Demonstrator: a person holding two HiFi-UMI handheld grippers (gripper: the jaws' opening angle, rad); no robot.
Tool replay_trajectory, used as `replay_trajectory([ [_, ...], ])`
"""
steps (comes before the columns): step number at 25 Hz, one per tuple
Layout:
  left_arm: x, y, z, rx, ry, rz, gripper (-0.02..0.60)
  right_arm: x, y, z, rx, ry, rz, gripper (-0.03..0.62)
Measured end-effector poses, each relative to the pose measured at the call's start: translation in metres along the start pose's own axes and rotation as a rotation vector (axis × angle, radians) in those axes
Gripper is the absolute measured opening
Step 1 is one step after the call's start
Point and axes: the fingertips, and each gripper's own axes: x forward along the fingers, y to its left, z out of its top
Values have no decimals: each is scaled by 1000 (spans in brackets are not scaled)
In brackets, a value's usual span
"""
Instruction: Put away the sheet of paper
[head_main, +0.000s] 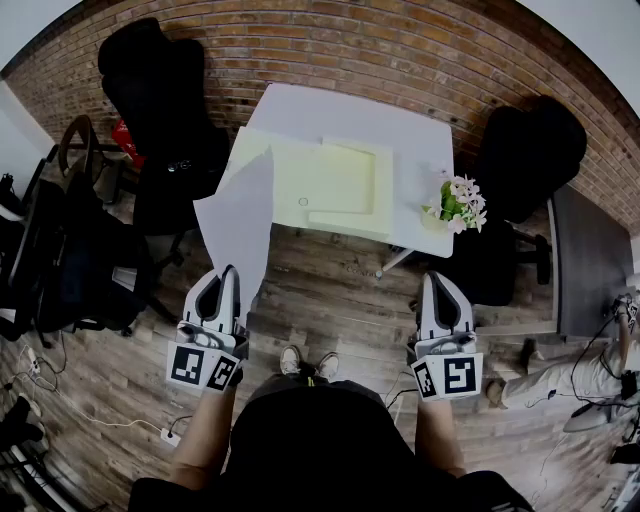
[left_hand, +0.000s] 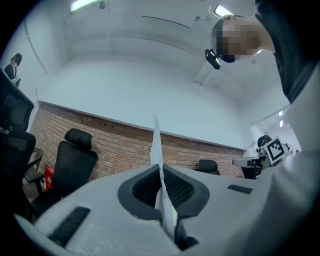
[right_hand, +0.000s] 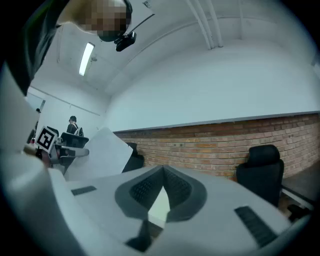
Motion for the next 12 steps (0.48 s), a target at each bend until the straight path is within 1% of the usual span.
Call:
replay_trajectory([
  [3,1,-3,-1,3,-1,1,28,-1,-1,-2,2,2,8,14],
  [8,2,-12,1,18,2,11,28,-7,-12,-9,110,-16,12,14],
  [12,-1,-22,1,41,1,30,28,-11,-17,-17,112,-22,40,14],
])
